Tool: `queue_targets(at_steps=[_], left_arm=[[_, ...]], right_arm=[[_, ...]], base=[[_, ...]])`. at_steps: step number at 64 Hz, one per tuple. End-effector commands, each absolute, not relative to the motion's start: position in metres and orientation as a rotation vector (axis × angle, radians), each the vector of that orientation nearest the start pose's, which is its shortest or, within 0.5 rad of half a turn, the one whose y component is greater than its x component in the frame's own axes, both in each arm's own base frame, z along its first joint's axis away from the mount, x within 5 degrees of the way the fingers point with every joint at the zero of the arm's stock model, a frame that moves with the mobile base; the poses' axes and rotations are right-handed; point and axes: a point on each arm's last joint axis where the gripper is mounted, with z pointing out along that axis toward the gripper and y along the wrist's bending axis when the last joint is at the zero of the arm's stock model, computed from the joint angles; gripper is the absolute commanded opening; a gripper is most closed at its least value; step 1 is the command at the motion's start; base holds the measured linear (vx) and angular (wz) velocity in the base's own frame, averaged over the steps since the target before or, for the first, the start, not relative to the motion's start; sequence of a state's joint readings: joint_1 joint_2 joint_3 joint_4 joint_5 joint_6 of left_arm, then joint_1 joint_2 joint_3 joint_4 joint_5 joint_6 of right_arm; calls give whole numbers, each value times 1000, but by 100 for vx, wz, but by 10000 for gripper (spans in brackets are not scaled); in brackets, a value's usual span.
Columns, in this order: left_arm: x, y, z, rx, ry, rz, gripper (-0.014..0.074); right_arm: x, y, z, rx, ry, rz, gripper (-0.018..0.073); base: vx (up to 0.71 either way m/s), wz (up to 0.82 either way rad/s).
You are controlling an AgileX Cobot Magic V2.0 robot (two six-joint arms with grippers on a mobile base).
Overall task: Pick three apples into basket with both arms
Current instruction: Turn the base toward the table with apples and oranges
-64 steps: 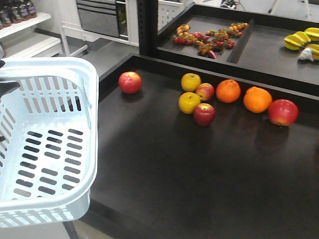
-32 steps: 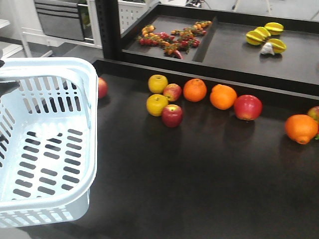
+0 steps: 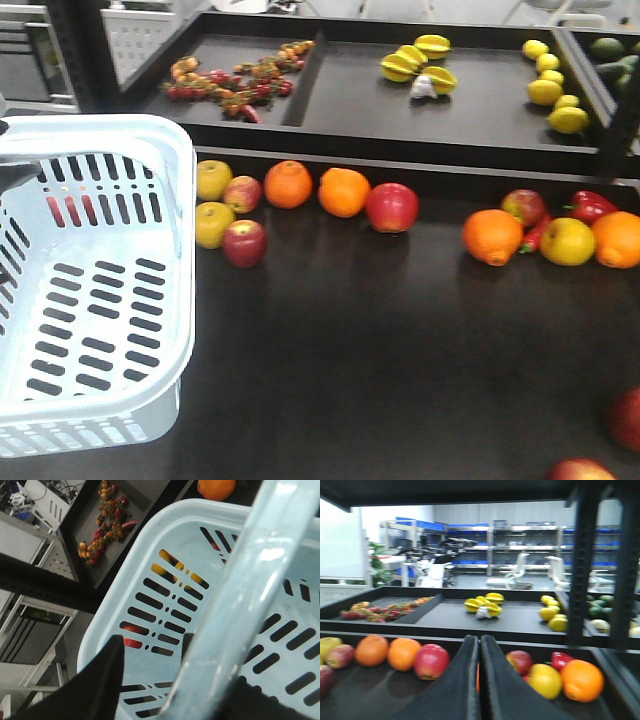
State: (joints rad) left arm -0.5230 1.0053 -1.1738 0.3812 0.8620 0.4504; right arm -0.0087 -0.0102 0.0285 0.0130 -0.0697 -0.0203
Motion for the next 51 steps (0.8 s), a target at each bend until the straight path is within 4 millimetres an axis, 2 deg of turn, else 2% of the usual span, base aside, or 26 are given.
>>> queue_targets(at_steps=[1, 26, 51], left_arm=[[176, -73, 440, 1029, 1722, 411, -6], [176, -73, 440, 1029, 1722, 411, -6], [176, -73, 440, 1029, 1721, 411, -6]], right_arm=[[55, -1, 213, -5, 1364, -23, -9], [55, -1, 213, -5, 1364, -23, -9], [55, -1, 213, -5, 1364, -23, -9]], base=[[6, -41], [5, -30], [1, -2]])
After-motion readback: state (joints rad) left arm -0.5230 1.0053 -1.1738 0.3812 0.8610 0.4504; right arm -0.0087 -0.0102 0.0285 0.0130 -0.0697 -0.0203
